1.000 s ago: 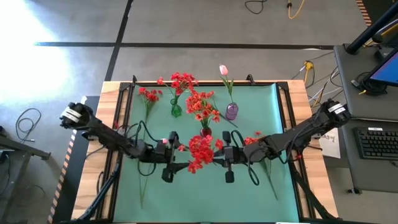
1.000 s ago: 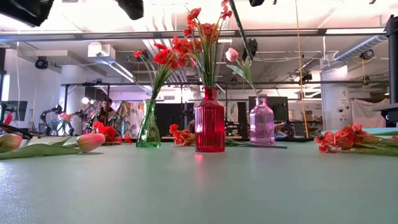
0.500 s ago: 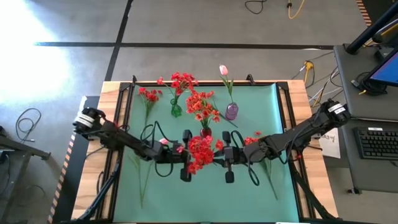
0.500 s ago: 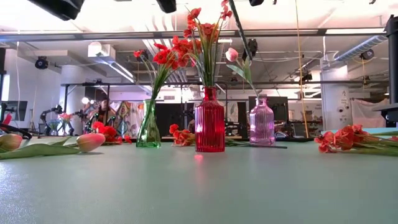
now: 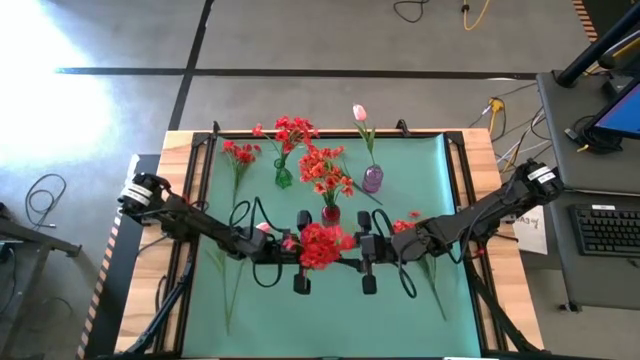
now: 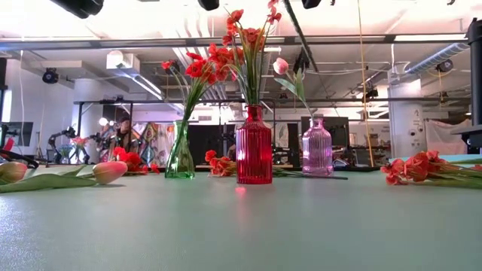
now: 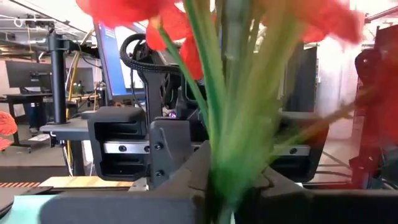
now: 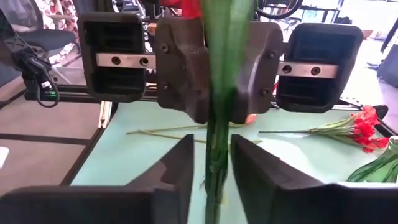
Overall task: Sort flowers into vase by color
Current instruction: Put the red flowers into the green vase
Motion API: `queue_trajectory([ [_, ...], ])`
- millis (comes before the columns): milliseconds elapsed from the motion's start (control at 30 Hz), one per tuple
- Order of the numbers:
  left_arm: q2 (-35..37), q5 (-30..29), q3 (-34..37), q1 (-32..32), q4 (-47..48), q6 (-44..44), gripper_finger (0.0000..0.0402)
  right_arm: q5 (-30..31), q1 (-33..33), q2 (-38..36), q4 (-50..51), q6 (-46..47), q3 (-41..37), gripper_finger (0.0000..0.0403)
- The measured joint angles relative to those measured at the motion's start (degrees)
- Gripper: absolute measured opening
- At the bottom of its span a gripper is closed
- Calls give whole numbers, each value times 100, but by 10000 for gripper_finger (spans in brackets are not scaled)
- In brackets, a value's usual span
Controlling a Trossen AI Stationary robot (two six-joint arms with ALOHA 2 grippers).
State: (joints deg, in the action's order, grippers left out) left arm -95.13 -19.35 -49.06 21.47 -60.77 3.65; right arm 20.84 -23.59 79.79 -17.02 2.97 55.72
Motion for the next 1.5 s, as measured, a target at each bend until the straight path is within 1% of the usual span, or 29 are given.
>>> queue_trajectory([
  [133, 64, 0, 0, 0, 5, -10, 17, 2, -4, -35, 22, 32, -2, 153],
  [233, 285, 0, 0, 9, 229, -10, 13, 4, -8, -173, 69, 118, 0, 177],
  [400, 1071, -2, 0, 9, 1416, -182, 2, 11, -13, -476, 370, 309, 0, 206],
  [500, 1651, -27, 0, 9, 2248, -257, 2, 15, -15, -632, 536, 340, 0, 214],
  [567, 2050, -170, 0, 9, 2772, -266, 2, 15, -15, -706, 633, 377, 0, 217],
  [633, 2500, -489, 2, 7, 3460, -237, 2, 15, -15, -738, 684, 384, 0, 216],
  [833, 3627, -2005, 3, -79, 5229, 108, 2, 15, -13, -731, 704, 363, 0, 216],
  [933, 4031, -2345, 4, -364, 5786, 183, 2, 15, -11, -726, 704, 353, 0, 217],
  [1000, 4236, -2352, 31, -679, 6000, 186, 2, 17, -9, -726, 691, 324, 0, 216],
  [1067, 4403, -2333, 100, -1047, 6113, 189, 2, 17, -4, -726, 682, 308, 0, 215],
  [1133, 4542, -2114, 199, -1462, 6180, 189, 2, 20, -2, -726, 682, 303, 0, 215],
  [1300, 4829, -1054, 623, -2610, 5775, 169, 2, 20, -1, -726, 686, 290, 0, 215],
  [1500, 4853, 22, 1133, -3790, 4848, 166, 2, 20, 0, -726, 688, 281, 0, 215],
])
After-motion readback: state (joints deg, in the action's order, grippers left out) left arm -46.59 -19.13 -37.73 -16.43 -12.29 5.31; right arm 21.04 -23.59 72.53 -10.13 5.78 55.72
